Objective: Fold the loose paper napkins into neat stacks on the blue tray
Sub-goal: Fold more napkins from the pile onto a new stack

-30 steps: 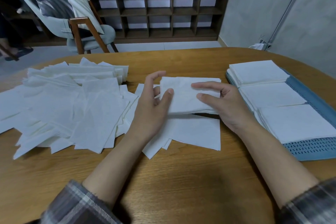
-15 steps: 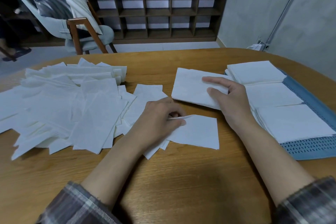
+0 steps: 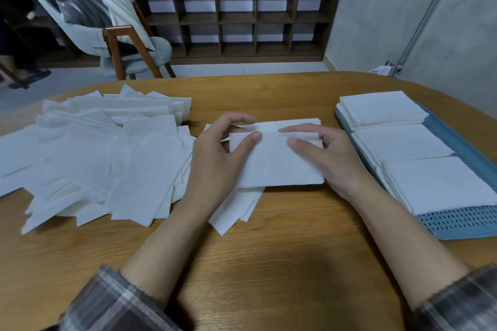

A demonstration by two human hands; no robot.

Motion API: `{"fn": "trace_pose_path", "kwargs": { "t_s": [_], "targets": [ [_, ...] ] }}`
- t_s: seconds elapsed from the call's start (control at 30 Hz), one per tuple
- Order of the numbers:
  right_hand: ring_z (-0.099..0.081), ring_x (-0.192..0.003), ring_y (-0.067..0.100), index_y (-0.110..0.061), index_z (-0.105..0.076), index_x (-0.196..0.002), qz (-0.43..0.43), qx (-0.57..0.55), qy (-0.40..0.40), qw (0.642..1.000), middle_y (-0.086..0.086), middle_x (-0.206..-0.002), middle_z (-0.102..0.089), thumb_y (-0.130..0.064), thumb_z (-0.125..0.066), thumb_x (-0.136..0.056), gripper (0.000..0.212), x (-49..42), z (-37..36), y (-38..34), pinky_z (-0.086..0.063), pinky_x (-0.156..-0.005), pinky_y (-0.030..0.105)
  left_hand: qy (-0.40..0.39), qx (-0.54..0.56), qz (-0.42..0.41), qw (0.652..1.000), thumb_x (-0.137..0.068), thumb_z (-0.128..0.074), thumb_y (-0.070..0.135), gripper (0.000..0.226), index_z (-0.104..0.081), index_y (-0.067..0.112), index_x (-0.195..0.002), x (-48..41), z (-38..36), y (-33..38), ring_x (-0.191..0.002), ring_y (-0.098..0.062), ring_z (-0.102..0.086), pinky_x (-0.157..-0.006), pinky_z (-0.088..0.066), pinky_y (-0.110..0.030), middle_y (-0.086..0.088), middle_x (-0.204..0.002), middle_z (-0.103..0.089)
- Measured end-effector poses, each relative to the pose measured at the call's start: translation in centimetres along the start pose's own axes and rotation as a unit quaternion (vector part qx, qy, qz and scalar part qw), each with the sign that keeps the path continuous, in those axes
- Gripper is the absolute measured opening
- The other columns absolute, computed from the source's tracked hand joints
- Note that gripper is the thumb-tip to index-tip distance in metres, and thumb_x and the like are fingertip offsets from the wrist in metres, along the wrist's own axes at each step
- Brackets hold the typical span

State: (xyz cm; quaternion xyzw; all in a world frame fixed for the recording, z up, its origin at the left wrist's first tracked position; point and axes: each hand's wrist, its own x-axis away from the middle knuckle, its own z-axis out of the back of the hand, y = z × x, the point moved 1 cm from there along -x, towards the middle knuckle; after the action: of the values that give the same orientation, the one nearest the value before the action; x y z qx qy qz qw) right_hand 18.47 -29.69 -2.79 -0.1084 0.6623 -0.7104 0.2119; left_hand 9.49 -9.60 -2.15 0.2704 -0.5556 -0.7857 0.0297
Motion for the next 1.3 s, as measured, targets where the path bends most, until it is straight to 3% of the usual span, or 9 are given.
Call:
{"fn": "trace_pose_path", "kwargs": {
  "t_s": [0.1, 0.17, 0.33, 0.6, 0.8, 0.9, 1.07, 1.2, 1.3],
  "targets": [
    [-0.070, -0.103, 0.011, -0.031, -0.085, -0.102, 0.015, 0.005, 0.023, 1.000, -0.010, -0.111, -0.078, -0.019, -0.075, -0.097, 0.016, -0.18, 0.24, 0.00, -0.052, -0.079, 0.029, -0.043, 0.041, 0.014, 0.998, -0.097, -0.076, 0.014, 0.018, -0.073, 0.024, -0.111, -0.08, -0.17, 0.10, -0.101, -0.011, -0.069, -0.068, -0.052, -0.018, 0.011, -0.111, -0.073],
    [-0.070, -0.108, 0.015, -0.034, -0.084, -0.102, 0.012, 0.001, 0.021, 1.000, -0.010, -0.112, -0.078, -0.020, -0.074, -0.097, 0.017, -0.21, 0.35, -0.08, -0.052, -0.082, 0.031, -0.057, 0.048, 0.028, 0.997, -0.097, -0.075, 0.008, 0.014, -0.080, 0.019, -0.103, -0.06, -0.24, 0.10, -0.096, -0.005, -0.069, -0.070, -0.049, -0.013, 0.012, -0.105, -0.078],
    [-0.071, -0.112, 0.018, -0.029, -0.079, -0.117, 0.014, -0.039, 0.001, 0.999, -0.005, -0.120, -0.077, -0.010, -0.073, -0.097, 0.029, -0.04, 0.00, -0.06, -0.056, -0.091, 0.037, -0.010, 0.087, 0.081, 0.993, -0.096, -0.076, 0.010, 0.012, -0.084, 0.018, -0.100, 0.11, -0.28, 0.03, -0.092, -0.005, -0.074, -0.075, -0.055, -0.018, 0.014, -0.101, -0.080],
    [-0.069, -0.121, 0.020, -0.037, -0.065, -0.139, 0.027, -0.049, -0.045, 0.997, -0.003, -0.129, -0.073, -0.017, -0.078, -0.092, 0.052, 0.08, -0.17, -0.25, -0.055, -0.102, 0.041, 0.002, 0.074, 0.091, 0.993, -0.095, -0.078, 0.016, 0.012, -0.084, 0.024, -0.102, 0.20, -0.51, -0.03, -0.098, -0.004, -0.074, -0.081, -0.057, -0.022, 0.018, -0.103, -0.080],
    [-0.067, -0.121, 0.024, -0.042, -0.061, -0.142, 0.033, -0.049, -0.046, 0.997, 0.000, -0.129, -0.071, -0.024, -0.077, -0.088, 0.059, 0.05, -0.22, -0.35, -0.057, -0.100, 0.041, 0.001, 0.064, 0.096, 0.993, -0.095, -0.079, 0.022, 0.011, -0.084, 0.029, -0.102, 0.29, -0.52, 0.31, -0.095, -0.020, -0.074, -0.089, -0.059, -0.050, 0.020, -0.104, -0.079],
    [-0.068, -0.119, 0.022, -0.044, -0.060, -0.142, 0.037, -0.038, -0.044, 0.998, -0.002, -0.128, -0.071, -0.023, -0.077, -0.090, 0.058, -0.01, -0.23, -0.36, -0.057, -0.097, 0.039, 0.004, 0.053, 0.093, 0.994, -0.094, -0.080, 0.025, 0.011, -0.084, 0.031, -0.103, 0.27, -0.53, 0.33, -0.089, -0.023, -0.072, -0.079, -0.058, -0.042, 0.023, -0.106, -0.078],
    [-0.069, -0.114, 0.016, -0.040, -0.058, -0.144, 0.037, -0.041, -0.038, 0.998, -0.007, -0.125, -0.072, -0.008, -0.071, -0.097, 0.058, 0.02, -0.23, -0.46, -0.058, -0.092, 0.032, -0.004, 0.033, 0.077, 0.996, -0.090, -0.084, 0.025, 0.014, -0.083, 0.029, -0.104, 0.36, -0.66, -0.20, -0.088, -0.002, -0.071, -0.073, -0.051, -0.017, 0.019, -0.102, -0.079],
    [-0.069, -0.112, 0.016, -0.038, -0.057, -0.146, 0.032, -0.080, -0.036, 0.996, -0.004, -0.120, -0.073, -0.009, -0.074, -0.094, 0.062, -0.04, -0.18, -0.65, -0.057, -0.090, 0.032, 0.033, -0.023, 0.063, 0.997, -0.091, -0.083, 0.032, 0.020, -0.077, 0.035, -0.110, 0.17, -0.50, -0.64, -0.105, -0.004, -0.066, -0.083, -0.058, -0.027, 0.017, -0.116, -0.072],
    [-0.069, -0.117, 0.022, -0.037, -0.054, -0.149, 0.028, -0.131, -0.054, 0.990, 0.006, -0.126, -0.071, -0.012, -0.076, -0.092, 0.067, 0.08, -0.12, -0.80, -0.058, -0.091, 0.033, 0.014, 0.042, 0.120, 0.992, -0.093, -0.077, 0.047, 0.037, -0.065, 0.043, -0.127, 0.13, -0.48, -0.05, -0.118, -0.006, -0.064, -0.094, -0.057, -0.029, 0.015, -0.129, -0.065]
  ]
}}
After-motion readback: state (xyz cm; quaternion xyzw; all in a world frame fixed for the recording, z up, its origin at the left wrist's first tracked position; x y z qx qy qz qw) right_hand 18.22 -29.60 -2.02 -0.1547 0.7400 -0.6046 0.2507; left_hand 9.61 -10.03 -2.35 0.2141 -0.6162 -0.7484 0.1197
